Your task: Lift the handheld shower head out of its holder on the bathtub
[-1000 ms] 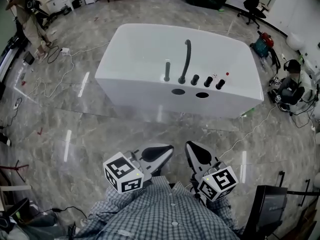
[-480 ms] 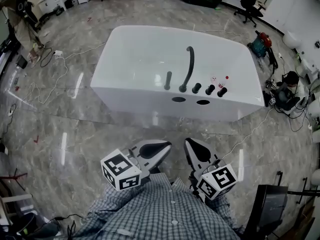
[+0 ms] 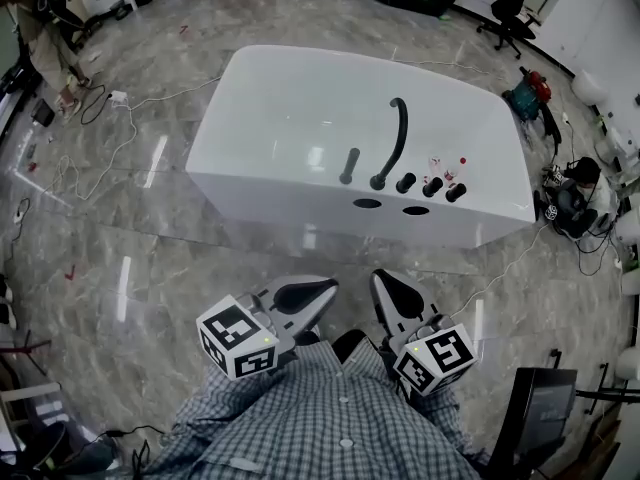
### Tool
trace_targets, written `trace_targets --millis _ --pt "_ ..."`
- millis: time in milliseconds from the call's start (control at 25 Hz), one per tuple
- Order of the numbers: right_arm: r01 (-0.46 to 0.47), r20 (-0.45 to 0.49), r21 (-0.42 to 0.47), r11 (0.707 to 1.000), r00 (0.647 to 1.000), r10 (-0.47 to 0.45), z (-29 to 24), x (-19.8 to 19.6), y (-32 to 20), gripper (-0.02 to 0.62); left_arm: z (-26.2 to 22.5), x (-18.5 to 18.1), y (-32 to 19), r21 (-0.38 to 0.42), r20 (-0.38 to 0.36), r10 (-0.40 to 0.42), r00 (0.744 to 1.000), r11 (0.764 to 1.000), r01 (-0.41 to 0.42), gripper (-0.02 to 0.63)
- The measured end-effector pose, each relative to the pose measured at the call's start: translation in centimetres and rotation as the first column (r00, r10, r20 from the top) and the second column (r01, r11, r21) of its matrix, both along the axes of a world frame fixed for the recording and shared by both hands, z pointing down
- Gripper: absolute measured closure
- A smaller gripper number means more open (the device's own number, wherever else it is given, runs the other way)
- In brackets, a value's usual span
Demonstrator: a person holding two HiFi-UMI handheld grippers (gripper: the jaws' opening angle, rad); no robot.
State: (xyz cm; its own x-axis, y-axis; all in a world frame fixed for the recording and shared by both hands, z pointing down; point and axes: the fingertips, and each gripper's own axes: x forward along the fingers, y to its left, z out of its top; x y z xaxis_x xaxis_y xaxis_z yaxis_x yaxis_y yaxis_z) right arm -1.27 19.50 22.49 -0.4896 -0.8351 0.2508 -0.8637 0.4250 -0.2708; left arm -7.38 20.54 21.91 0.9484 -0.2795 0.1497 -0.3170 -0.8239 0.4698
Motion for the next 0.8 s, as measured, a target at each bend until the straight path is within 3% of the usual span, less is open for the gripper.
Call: trace_targets --millis 480,800 --pt "0.005 -0.002 -0.019 1.0 1.0 -0.005 0.9 0.2 -2.6 0.577 0.7 -0.3 -2.6 -0.02 -0.001 -0.015 1.0 1.0 0.015 0.597" --pt "0.017 0.007 -0.035 0.999 1.0 -0.017 1.8 2.2 -7.6 0.577 1.1 1.6 -7.9 -0.025 0.011 -0.038 0.999 0.999 0.038 0.597"
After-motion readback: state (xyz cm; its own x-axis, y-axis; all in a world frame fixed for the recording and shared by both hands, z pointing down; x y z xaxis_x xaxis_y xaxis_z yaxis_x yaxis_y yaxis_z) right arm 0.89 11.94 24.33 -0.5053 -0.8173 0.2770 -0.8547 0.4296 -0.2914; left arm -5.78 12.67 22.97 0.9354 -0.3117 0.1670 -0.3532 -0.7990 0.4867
